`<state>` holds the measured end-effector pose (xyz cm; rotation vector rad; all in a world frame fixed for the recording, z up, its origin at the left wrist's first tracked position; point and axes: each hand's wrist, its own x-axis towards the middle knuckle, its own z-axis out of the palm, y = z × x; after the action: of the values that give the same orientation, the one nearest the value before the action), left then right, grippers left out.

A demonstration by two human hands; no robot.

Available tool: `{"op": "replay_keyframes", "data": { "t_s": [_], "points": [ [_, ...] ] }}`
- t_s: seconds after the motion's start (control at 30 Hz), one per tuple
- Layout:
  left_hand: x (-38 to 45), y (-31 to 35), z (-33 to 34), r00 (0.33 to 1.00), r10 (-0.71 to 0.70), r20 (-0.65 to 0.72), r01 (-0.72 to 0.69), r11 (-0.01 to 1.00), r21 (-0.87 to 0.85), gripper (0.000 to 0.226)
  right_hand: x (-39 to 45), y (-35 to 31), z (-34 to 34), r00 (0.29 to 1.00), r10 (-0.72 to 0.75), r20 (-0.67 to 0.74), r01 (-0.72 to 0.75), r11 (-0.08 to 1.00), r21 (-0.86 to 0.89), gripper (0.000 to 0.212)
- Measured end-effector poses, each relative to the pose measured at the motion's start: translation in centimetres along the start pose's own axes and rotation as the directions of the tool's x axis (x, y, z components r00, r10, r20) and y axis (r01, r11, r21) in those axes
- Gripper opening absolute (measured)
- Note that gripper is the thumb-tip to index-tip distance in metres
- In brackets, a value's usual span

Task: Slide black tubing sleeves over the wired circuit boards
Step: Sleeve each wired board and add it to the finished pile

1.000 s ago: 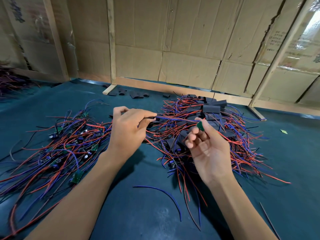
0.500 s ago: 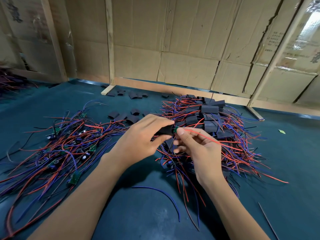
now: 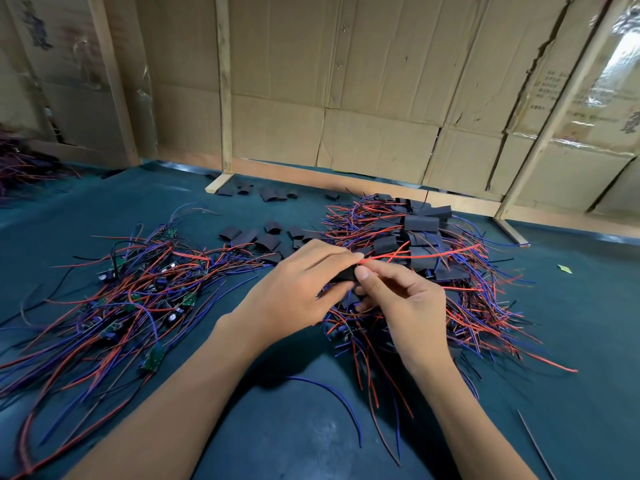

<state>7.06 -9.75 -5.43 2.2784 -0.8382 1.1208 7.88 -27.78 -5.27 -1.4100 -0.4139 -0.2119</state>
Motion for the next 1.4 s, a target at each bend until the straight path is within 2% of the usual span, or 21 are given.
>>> {"op": "replay_keyframes", "data": {
  "t_s": [0.13, 0.3, 0.43, 0.53, 0.63, 0.73, 0.87, 0.93, 0.97, 1.0, 1.03, 1.07, 1.1, 1.17, 1.2, 1.23, 1.27, 1.3, 1.4],
  "points": [
    [0.4, 0.7, 0.3, 1.0, -0.012, 0.008, 0.012, 1.0, -0.009, 0.037, 0.3, -0.1, -0.6, 0.996, 0.085, 0.02, -0.087, 0.985, 0.148, 0.012],
    [0.6, 0.9, 0.4, 0.999, 0.033, 0.038, -0.033, 0.999, 0.012, 0.04, 0.7, -0.2, -1.1, 0.985, 0.152, 0.078, -0.164, 0.97, 0.178, 0.016],
    [1.0, 0.7, 0.3, 0.992, 0.106, 0.064, -0.111, 0.991, 0.079, 0.041, 0.5, -0.3, -1.2, 0.996, 0.069, 0.063, -0.074, 0.993, 0.088, 0.003],
    [2.6, 0.2, 0.3, 0.986, 0.139, 0.093, -0.15, 0.981, 0.121, 0.039, 0.2, 0.3, -0.9, 0.997, -0.001, -0.073, 0.0, 1.0, -0.02, 0.004],
    [7.1, -0.7, -0.2, 0.983, 0.122, 0.137, -0.142, 0.98, 0.14, 0.038, -0.2, 1.3, -0.2, 0.978, -0.112, -0.178, 0.068, 0.969, -0.238, 0.005],
    [13.3, -0.9, -0.5, 0.98, 0.058, 0.191, -0.075, 0.994, 0.085, 0.038, -0.7, 1.9, 0.3, 0.98, -0.19, -0.062, 0.152, 0.91, -0.385, 0.01],
    [21.0, -0.9, 1.2, 0.96, -0.071, 0.272, 0.05, 0.995, 0.083, 0.042, -1.6, 2.4, 1.2, 0.966, -0.222, 0.136, 0.259, 0.863, -0.434, 0.007],
    [22.5, -1.2, 3.1, 0.892, -0.158, 0.423, 0.101, 0.983, 0.156, 0.044, -1.9, 2.7, 1.4, 0.943, -0.248, 0.222, 0.326, 0.822, -0.467, 0.008],
    [22.3, -1.6, 4.1, 0.817, -0.193, 0.544, 0.107, 0.977, 0.187, 0.045, -2.0, 2.9, 1.3, 0.935, -0.247, 0.254, 0.343, 0.81, -0.476, 0.008],
    [21.6, -2.1, 4.9, 0.714, -0.233, 0.661, 0.115, 0.969, 0.217, 0.046, -2.1, 2.9, 1.3, 0.932, -0.231, 0.279, 0.343, 0.81, -0.475, 0.008],
    [20.6, -2.6, 5.5, 0.618, -0.276, 0.736, 0.134, 0.96, 0.247, 0.049, -2.2, 3.0, 1.2, 0.93, -0.216, 0.296, 0.339, 0.815, -0.47, 0.008],
    [19.5, -3.2, 5.6, 0.566, -0.314, 0.762, 0.172, 0.949, 0.264, 0.052, -2.2, 3.0, 1.1, 0.928, -0.212, 0.307, 0.34, 0.817, -0.465, 0.009],
    [18.3, -3.8, 5.3, 0.563, -0.347, 0.75, 0.243, 0.937, 0.251, 0.053, -2.2, 3.0, 1.0, 0.925, -0.214, 0.313, 0.345, 0.817, -0.462, 0.01],
    [16.2, -5.5, 3.9, 0.637, -0.407, 0.655, 0.366, 0.907, 0.208, 0.05, -2.2, 3.0, 1.0, 0.923, -0.227, 0.311, 0.355, 0.813, -0.462, 0.011],
    [15.1, -6.6, 2.7, 0.654, -0.452, 0.607, 0.387, 0.889, 0.245, 0.05, -2.2, 3.0, 1.1, 0.922, -0.234, 0.31, 0.361, 0.808, -0.466, 0.011],
    [14.0, -8.0, 1.4, 0.634, -0.513, 0.578, 0.398, 0.858, 0.325, 0.055, -2.1, 3.0, 1.2, 0.92, -0.24, 0.311, 0.368, 0.803, -0.469, 0.011],
    [12.8, -9.4, -0.2, 0.57, -0.596, 0.566, 0.404, 0.803, 0.439, 0.062, -2.2, 3.0, 1.2, 0.918, -0.248, 0.31, 0.374, 0.8, -0.469, 0.011],
    [11.5, -10.8, -1.9, 0.461, -0.694, 0.553, 0.397, 0.719, 0.571, 0.07, -2.1, 3.1, 1.2, 0.917, -0.256, 0.307, 0.38, 0.798, -0.468, 0.01],
    [7.4, -12.9, -7.0, 0.069, -0.902, 0.425, 0.274, 0.427, 0.862, 0.085, -2.0, 3.1, 1.0, 0.914, -0.27, 0.302, 0.388, 0.797, -0.462, 0.007]
  ]
}}
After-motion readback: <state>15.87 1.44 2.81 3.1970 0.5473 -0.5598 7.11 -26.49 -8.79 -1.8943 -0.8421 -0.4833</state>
